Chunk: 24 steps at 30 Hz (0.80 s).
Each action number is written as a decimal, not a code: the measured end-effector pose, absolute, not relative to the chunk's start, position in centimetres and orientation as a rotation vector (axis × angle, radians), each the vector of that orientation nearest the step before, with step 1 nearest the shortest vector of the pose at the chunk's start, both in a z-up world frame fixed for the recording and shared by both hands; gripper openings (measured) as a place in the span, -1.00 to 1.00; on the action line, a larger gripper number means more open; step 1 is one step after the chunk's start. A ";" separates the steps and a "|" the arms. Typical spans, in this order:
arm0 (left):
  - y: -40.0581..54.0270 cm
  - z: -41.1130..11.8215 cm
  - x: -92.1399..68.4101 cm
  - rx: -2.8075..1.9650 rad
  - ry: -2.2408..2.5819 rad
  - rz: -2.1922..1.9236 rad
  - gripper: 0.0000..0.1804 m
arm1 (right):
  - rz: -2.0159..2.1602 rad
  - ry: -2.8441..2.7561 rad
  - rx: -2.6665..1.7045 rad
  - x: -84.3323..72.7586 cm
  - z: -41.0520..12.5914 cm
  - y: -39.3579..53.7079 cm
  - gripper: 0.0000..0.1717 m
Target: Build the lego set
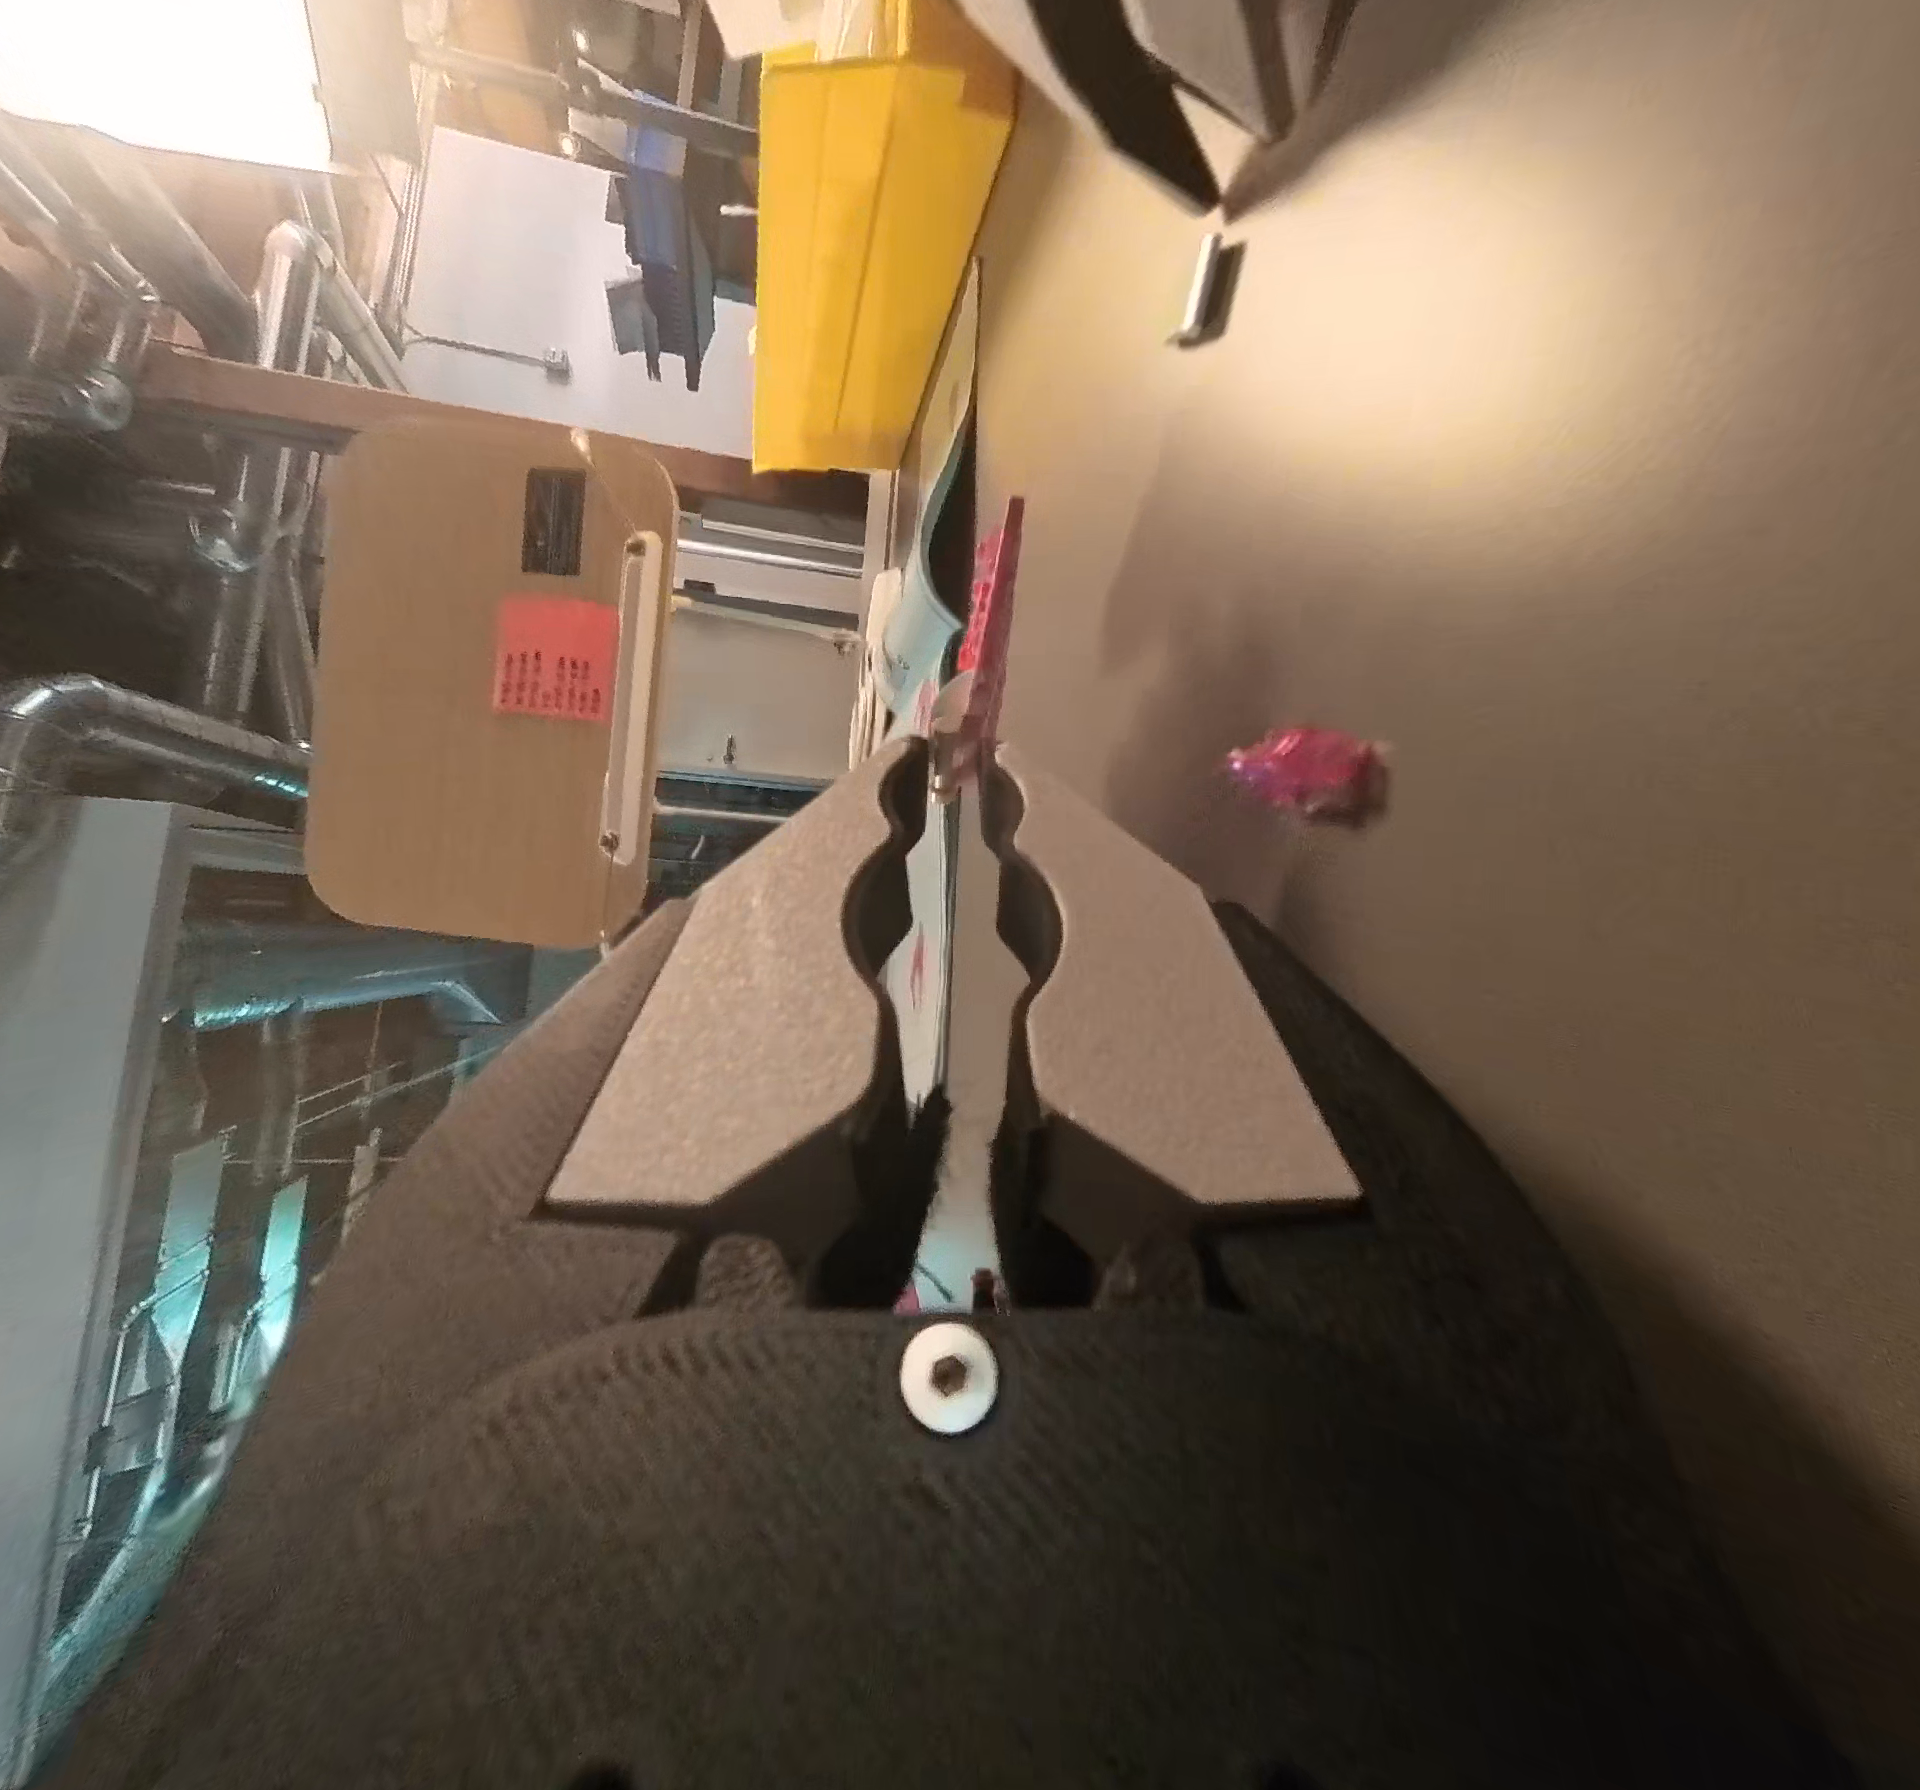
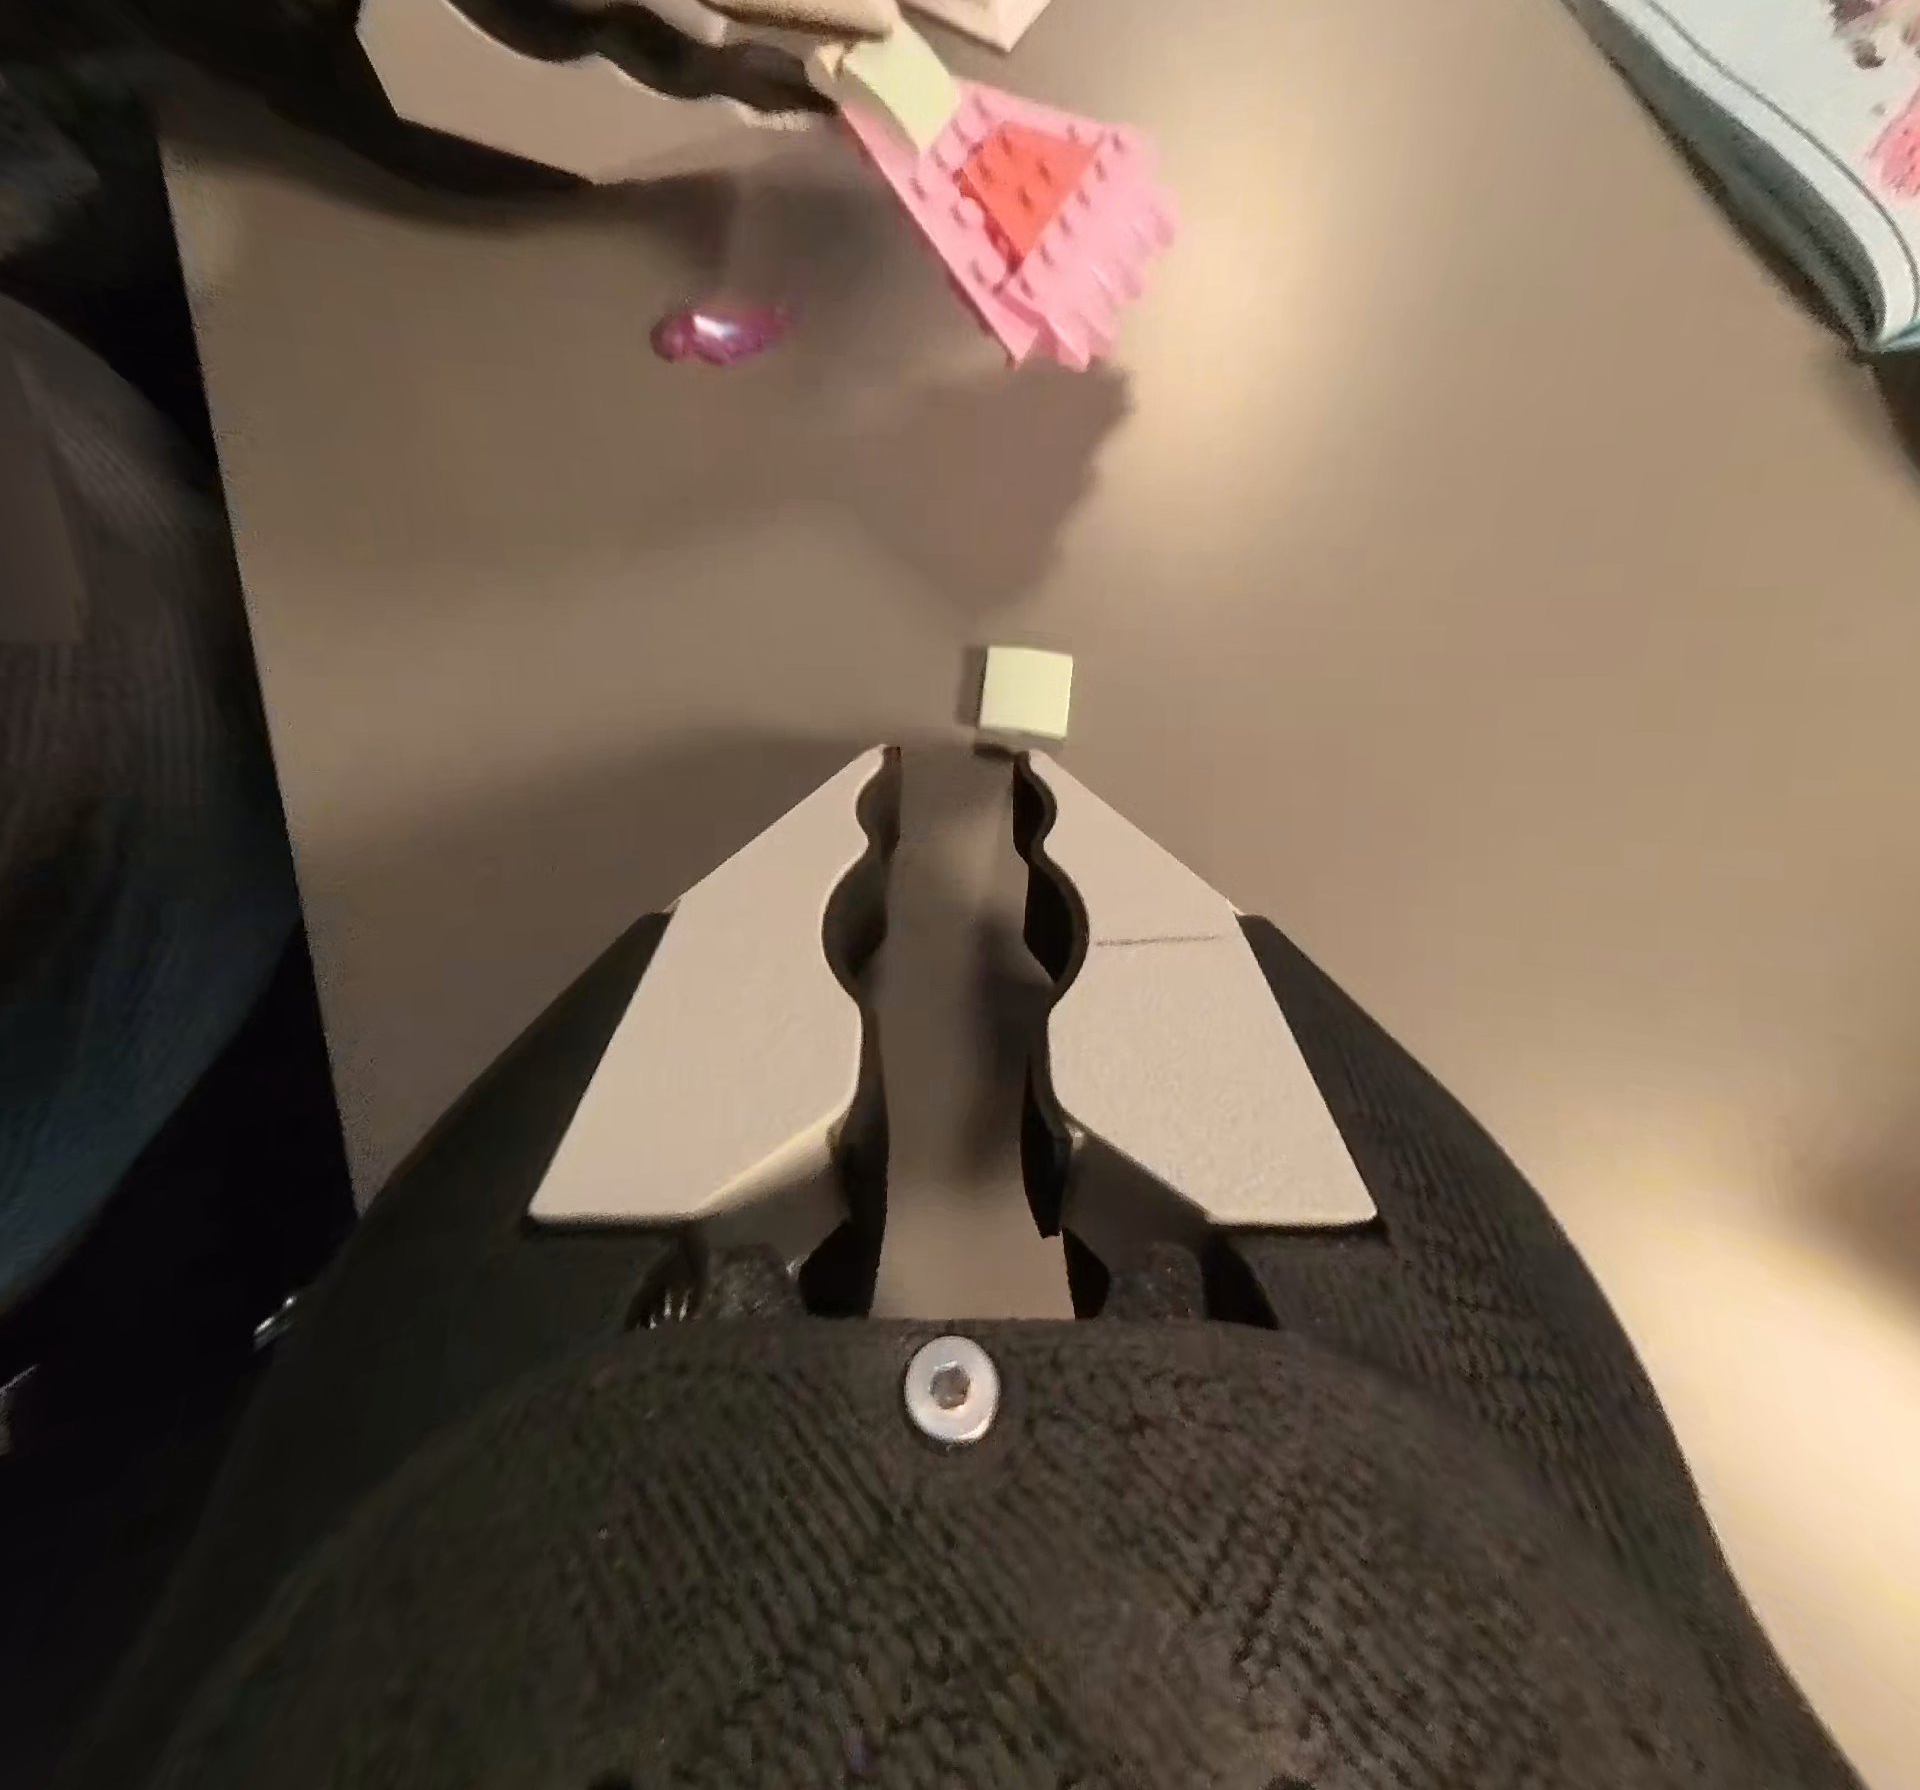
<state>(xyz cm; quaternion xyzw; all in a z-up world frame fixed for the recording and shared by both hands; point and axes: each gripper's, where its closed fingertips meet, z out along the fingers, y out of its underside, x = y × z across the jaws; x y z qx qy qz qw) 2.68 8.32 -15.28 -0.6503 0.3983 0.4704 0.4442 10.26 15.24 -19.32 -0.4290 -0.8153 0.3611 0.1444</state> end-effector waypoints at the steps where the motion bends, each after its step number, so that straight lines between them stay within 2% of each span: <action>1: 8.3 -15.4 2.4 -1.621 0.980 1.164 -0.91 | 1.048 -2.347 -1.235 10.1 -19.3 15.1 -0.77; 10: 8.1 -15.6 1.7 -1.621 0.978 1.156 -0.91 | 1.071 -2.280 -1.211 9.0 -19.4 14.5 -0.71; 16: 8.1 -15.7 2.0 -1.612 0.990 1.165 -0.91 | 1.059 -2.252 -1.183 7.9 -19.4 14.1 -0.55; 24: 8.2 -15.8 2.1 -1.617 0.995 1.175 -0.91 | 0.850 -2.105 -1.286 6.9 -19.1 15.2 -0.58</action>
